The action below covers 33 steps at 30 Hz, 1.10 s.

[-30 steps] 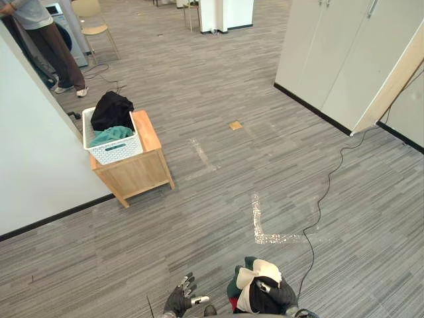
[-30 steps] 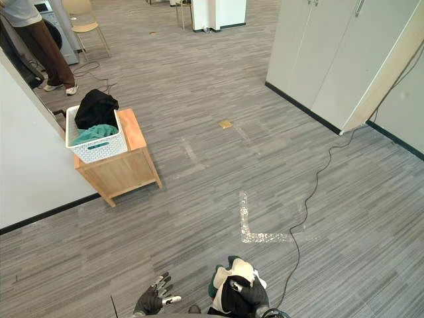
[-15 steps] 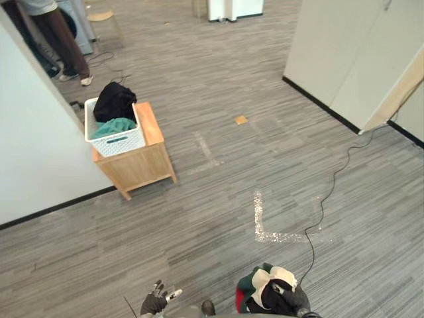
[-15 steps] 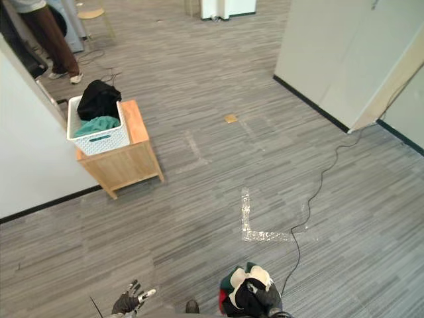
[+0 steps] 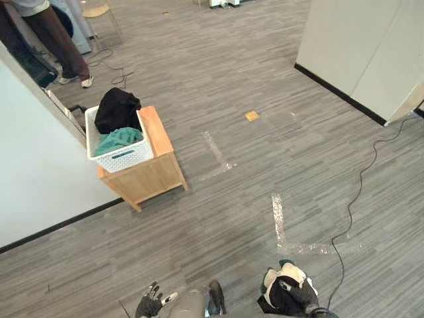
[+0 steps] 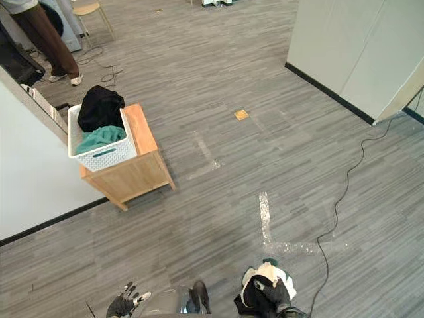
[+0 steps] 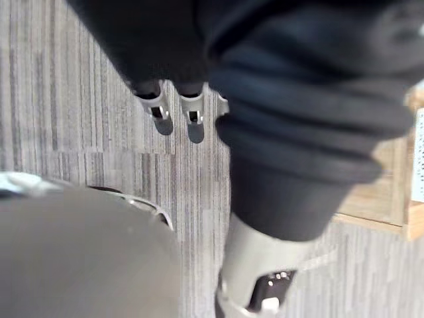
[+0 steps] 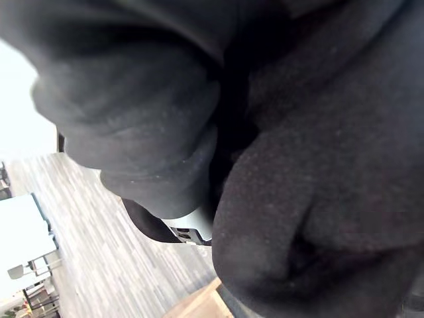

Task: Tidy the bed and pick cloth on bed and put in laundry

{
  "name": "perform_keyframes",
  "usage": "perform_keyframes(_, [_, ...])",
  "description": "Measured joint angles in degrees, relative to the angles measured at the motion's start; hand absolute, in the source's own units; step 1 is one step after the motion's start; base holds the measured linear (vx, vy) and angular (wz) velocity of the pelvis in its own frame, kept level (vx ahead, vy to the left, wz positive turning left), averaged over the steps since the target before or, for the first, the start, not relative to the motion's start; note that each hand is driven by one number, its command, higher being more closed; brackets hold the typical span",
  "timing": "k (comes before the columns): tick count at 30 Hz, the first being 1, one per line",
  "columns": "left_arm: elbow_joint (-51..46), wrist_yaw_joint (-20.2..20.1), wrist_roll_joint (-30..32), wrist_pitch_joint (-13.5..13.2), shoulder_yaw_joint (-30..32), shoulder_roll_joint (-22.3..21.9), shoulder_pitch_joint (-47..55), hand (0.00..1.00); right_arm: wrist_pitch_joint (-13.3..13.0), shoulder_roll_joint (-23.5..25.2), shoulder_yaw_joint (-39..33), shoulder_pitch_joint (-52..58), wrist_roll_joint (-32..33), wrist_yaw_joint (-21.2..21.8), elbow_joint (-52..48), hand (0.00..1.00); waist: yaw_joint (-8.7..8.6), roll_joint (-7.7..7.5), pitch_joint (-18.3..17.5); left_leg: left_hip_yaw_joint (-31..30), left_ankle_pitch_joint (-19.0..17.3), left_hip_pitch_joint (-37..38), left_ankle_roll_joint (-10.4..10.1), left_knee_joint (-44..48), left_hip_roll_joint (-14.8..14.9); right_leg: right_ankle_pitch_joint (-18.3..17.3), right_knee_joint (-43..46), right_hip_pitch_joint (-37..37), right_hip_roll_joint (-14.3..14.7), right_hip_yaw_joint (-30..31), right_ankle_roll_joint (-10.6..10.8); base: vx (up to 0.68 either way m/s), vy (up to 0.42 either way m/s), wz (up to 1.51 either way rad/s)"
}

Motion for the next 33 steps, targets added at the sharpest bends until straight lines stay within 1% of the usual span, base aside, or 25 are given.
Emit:
perform_keyframes(3, [-0.15,-0.28,0.58,0.59,-1.95,0.79,-0.57,0.00,-0.33,-0.25,1.05,0.18,0.59,-0.14,-2.96,1.00,-1.17,0.02,-0.02,-2.00,0.20,7.22,-0.32,-6.77,0.10,-4.05,-3.86,-5.46,4.71,-5.47,-0.45,0.42,0.109,0.28])
perform_keyframes(4, [-0.26,-0.40,0.58,1.80,-1.94,0.95,-1.52,0.00,-0.35,-0.24,1.66,0.22,1.12,-0.12,-3.68,1.00,-2.03,-0.02,0.17,-3.25,0.08,8.99,-0.95,-8.33,0.31,-5.17,-9.70,-8.86,6.68,-7.52,-0.45,0.69,0.042,0.63])
perform_keyframes(6, [-1.31,-0.40,0.84,3.75,-2.10,0.52,-3.28,0.00,-0.33,-0.17,1.73,0.32,2.97,-0.27,-5.07,1.00,-3.10,0.70,1.48,-4.77,-0.27,11.64,-2.85,-10.15,1.74,-3.53,-25.04,-12.03,9.55,-11.05,-1.68,0.57,0.001,0.55])
perform_keyframes(7, [-1.90,-0.36,1.19,4.10,-2.47,0.41,-3.74,0.00,-0.33,-0.06,1.71,0.43,3.30,-0.34,-5.81,1.00,-3.27,0.77,2.02,-4.92,-0.73,12.92,-4.13,-10.57,2.46,-0.39,-32.62,-12.77,10.53,-11.84,-2.26,0.41,-0.046,0.35])
perform_keyframes(8, [-2.54,-0.33,1.25,4.28,-2.59,0.31,-3.80,0.00,-0.32,0.33,1.70,0.89,3.46,-0.39,-6.64,1.00,-3.34,0.62,2.20,-5.01,-1.57,14.92,-5.69,-11.52,3.26,6.14,-42.08,-13.37,11.51,-11.89,-2.91,0.42,-0.066,0.32])
perform_keyframes(9, [-2.54,-0.28,1.26,4.28,-2.56,0.09,-3.72,0.00,-0.32,0.51,1.70,1.11,3.45,-0.41,-6.92,1.00,-3.33,0.63,2.20,-4.98,-2.12,15.97,-6.64,-12.08,3.71,9.67,-44.77,-13.40,11.90,-11.60,-3.23,0.56,-0.108,0.27])
perform_keyframes(10, [-2.48,-0.06,1.21,4.25,-2.52,-0.27,-3.23,0.00,-0.34,0.89,1.65,1.10,3.21,-0.41,-7.01,1.00,-3.31,0.51,2.21,-5.44,-3.18,17.87,-8.45,-12.33,4.71,17.03,-45.44,-12.91,12.69,-10.68,-4.60,0.75,-0.186,0.03])
perform_keyframes(11, [-2.18,0.10,1.32,4.15,-2.25,-1.17,-3.30,0.00,-0.45,1.32,1.49,-0.03,2.57,-0.47,-7.12,1.00,-2.87,1.25,2.53,-5.43,-2.93,19.46,-10.08,-12.04,6.59,14.26,-41.43,-13.16,13.99,-10.61,-8.21,0.63,-0.163,-0.02])
perform_keyframes(12, [-2.32,-0.36,1.25,4.05,-1.98,-1.25,-3.22,0.00,-0.54,1.68,0.98,-0.40,2.25,-0.47,-7.50,1.00,-2.89,0.93,2.67,-5.60,-1.79,19.71,-11.89,-11.77,6.56,12.44,-38.33,-14.08,13.36,-10.67,-9.16,0.72,-0.257,0.02])
perform_keyframes(13, [-2.27,-0.51,1.58,3.77,-1.90,-1.66,-3.12,0.00,-0.89,2.24,0.20,-0.71,2.13,-0.66,-7.65,1.00,-3.26,1.03,2.79,-6.35,0.81,20.09,-13.96,-10.50,6.59,8.38,-33.34,-14.60,11.91,-11.05,-9.55,0.43,-0.200,0.17])
perform_keyframes(15, [-2.36,-0.57,1.55,3.53,-1.48,-2.84,-2.16,0.00,-1.12,1.54,-0.54,-0.96,1.59,-1.32,-7.72,1.00,-3.68,2.53,2.75,-6.98,3.39,17.95,-13.89,-0.62,8.34,3.59,-31.71,-11.62,12.69,-11.28,-9.32,0.56,-0.261,0.06])
perform_keyframes(16, [-2.67,-1.15,1.33,3.03,-0.77,-3.49,-1.35,0.00,-1.10,0.95,-0.32,-1.38,1.11,-1.32,-7.72,1.00,-3.36,3.75,3.07,-7.71,7.01,12.94,-13.34,13.03,10.53,1.27,-33.45,-8.07,14.78,-11.11,-9.12,0.55,-0.247,-0.14])
perform_keyframes(17, [-3.13,-1.31,1.03,2.81,-0.11,-3.75,-0.81,0.00,-1.11,0.64,-0.06,-1.53,0.90,-1.27,-7.72,1.00,-3.10,4.27,3.21,-8.21,11.41,9.95,-13.19,20.15,12.02,0.69,-35.29,-5.77,16.22,-10.76,-9.28,0.54,-0.178,-0.43])
perform_keyframes(18, [-3.61,-1.44,0.72,2.18,0.73,-4.23,0.64,0.00,-1.27,0.07,1.10,-2.13,0.90,-0.82,-8.13,1.00,-2.08,4.86,3.54,-9.80,17.73,3.96,-12.43,33.47,14.61,0.25,-39.24,-1.08,19.17,-9.67,-10.37,0.63,-0.180,-0.55])
perform_keyframes(19, [-4.93,-1.54,-0.28,1.18,1.26,-4.43,1.79,0.00,-1.57,0.04,1.18,-2.26,0.60,0.68,-10.24,1.00,-1.67,5.21,4.20,-11.84,14.32,-3.07,-11.01,45.30,15.68,-0.94,-41.70,3.45,21.05,-8.76,-10.94,0.52,-0.114,-0.59])
perform_keyframes(21, [-6.81,-3.02,-2.38,0.96,2.21,-4.26,2.79,0.00,-1.77,0.02,0.87,-3.01,0.40,3.31,-14.56,1.00,0.25,3.93,5.26,-12.57,10.81,-10.82,-10.12,50.26,13.05,-2.62,-44.28,9.18,21.19,-6.67,-11.35,0.51,-0.110,-0.65])
perform_keyframes(23, [-8.19,-3.94,-4.04,0.91,2.31,-3.88,4.26,0.00,-2.80,-0.70,0.85,-4.40,0.01,6.42,-19.81,1.00,1.44,3.00,5.65,-10.84,8.32,-16.19,-10.12,43.83,9.51,-3.25,-47.82,14.40,20.85,-5.00,-10.55,0.51,-0.089,-0.64])
perform_keyframes(25, [-8.35,-4.76,-6.98,1.05,2.68,-4.13,5.79,0.00,-3.07,-2.31,1.07,-6.71,-0.23,9.74,-26.81,1.00,2.19,2.40,5.68,-3.62,7.04,-18.80,-9.08,28.39,7.36,-4.21,-52.54,20.20,20.53,-4.68,-9.01,0.73,-0.011,-0.34])
perform_keyframes(26, [-7.91,-5.07,-8.94,1.22,2.84,-4.14,6.27,0.00,-3.30,-2.97,1.08,-7.21,-0.40,11.12,-32.11,1.00,2.08,1.66,5.41,5.92,7.59,-18.10,-8.17,14.64,5.35,-5.16,-55.58,24.37,20.14,-6.17,-6.86,0.66,0.021,0.10])
perform_keyframes(27, [-7.90,-5.07,-9.04,1.30,2.86,-4.13,6.30,0.00,-3.33,-3.29,1.00,-7.18,-0.49,11.28,-33.23,1.00,2.02,1.71,5.35,7.92,7.78,-17.64,-7.87,12.10,4.93,-5.35,-55.80,25.02,20.17,-6.90,-6.53,0.71,0.027,0.48])
perform_keyframes(28, [-7.75,-5.03,-9.07,1.54,2.88,-4.36,6.33,0.00,-3.36,-4.57,0.57,-7.18,-0.87,11.10,-37.03,1.00,1.78,2.09,5.02,15.06,9.53,-15.93,-4.35,2.92,2.24,-6.45,-55.71,27.49,21.21,-8.97,-4.60,0.58,0.040,0.67])
perform_keyframes(29, [-7.69,-5.02,-9.08,1.79,2.88,-4.60,6.48,0.00,-3.11,-5.37,0.28,-7.22,-0.95,10.86,-39.11,1.00,1.90,2.58,4.26,17.84,10.92,-14.77,2.04,-3.61,-0.11,-7.36,-54.66,28.83,22.55,-10.05,-3.25,0.89,0.050,0.83])
perform_keyframes(30, [-7.05,-6.64,-10.13,2.56,4.58,-3.94,6.30,0.00,-1.93,-4.39,0.25,-8.35,-1.27,10.45,-38.89,1.00,3.15,-0.61,2.79,16.14,12.34,-13.40,11.75,-5.48,-3.21,-8.51,-51.03,28.87,21.05,-11.03,-1.58,0.74,0.017,0.82])
perform_keyframes(31, [-7.50,-5.84,-10.13,3.17,5.23,-2.16,6.87,0.00,-0.75,-4.19,0.43,-8.82,-1.28,9.70,-39.28,1.00,3.66,-1.87,1.23,14.15,11.08,-13.49,12.06,-6.05,-4.16,-7.97,-43.76,25.58,19.76,-12.08,-0.98,0.74,-0.001,0.87])
perform_keyframes(33, [-7.17,-3.65,-9.98,4.38,5.39,-1.55,6.60,0.00,2.41,-5.25,0.57,-11.71,-1.27,9.53,-39.28,1.00,3.28,-2.03,1.27,9.83,8.47,-10.81,11.36,-4.87,-5.39,-5.62,-20.81,17.48,15.30,-12.25,-0.98,0.66,0.030,0.97])
